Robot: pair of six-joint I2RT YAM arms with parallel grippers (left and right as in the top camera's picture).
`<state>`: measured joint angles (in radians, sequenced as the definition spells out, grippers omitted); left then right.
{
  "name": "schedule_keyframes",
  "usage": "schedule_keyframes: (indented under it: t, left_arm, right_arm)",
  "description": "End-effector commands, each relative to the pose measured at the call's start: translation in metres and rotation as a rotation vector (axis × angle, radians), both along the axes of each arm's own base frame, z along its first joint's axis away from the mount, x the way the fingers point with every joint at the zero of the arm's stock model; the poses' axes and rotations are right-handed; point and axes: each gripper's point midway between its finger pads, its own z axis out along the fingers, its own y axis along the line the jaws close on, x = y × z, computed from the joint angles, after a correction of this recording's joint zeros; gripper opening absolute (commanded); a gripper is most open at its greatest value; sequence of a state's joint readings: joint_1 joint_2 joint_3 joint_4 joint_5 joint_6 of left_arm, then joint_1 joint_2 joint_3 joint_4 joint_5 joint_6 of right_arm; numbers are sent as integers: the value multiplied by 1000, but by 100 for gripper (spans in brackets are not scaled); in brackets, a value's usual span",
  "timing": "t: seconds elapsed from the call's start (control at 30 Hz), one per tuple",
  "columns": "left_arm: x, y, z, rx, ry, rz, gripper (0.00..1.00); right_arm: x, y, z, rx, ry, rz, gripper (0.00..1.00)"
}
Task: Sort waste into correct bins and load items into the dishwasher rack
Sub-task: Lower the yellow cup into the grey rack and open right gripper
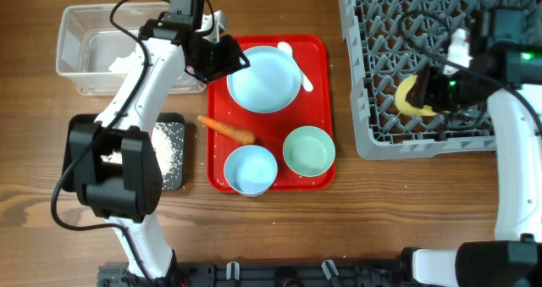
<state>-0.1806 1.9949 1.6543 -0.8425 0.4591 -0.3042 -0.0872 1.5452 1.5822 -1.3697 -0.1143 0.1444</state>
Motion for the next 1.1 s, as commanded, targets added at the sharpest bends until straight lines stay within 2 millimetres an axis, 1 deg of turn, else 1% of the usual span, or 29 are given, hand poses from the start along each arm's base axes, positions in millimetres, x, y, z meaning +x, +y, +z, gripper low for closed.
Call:
schedule_keyframes:
  t: [0.0,0.07,0.13,0.2,0.47,0.53,0.73,0.87,0.93,1.0,1.07]
  left_arm:
    - [2,10,7,69,-43,-5,46]
    - [0,11,6,72,-34,-8,46]
    - [-2,11,6,73,-27,-9,46]
    - [-2,11,5,81,-38,-35,47]
    - [-7,12,4,97,-39,-76,49]
    - [-7,12,4,97,-39,-77,49]
    - [-7,12,4,97,-39,-77,52]
    - [-7,12,4,97,-39,-77,54]
    - [-7,12,4,97,-39,-77,55]
    - [-7,12,4,97,-39,-77,58]
    - [-7,12,4,97,-39,-77,60]
  right_arm:
    - [1,2,-16,-101,79,-21,53]
    - [-2,2,-24,-140,125,-25,54]
    - [-3,7,-31,-148,159,-7,56]
    - [-3,8,-37,-149,182,-2,57]
    - [-1,10,-52,-136,238,-15,57]
    - [-1,13,-58,-119,254,-10,57]
    - [-5,13,-76,-120,309,-12,57]
    - [1,15,-82,-113,301,-12,58]
    - [4,16,-83,-104,289,-11,67]
    - [6,17,-83,-100,283,-11,73]
    - [6,17,-83,-100,279,-11,81]
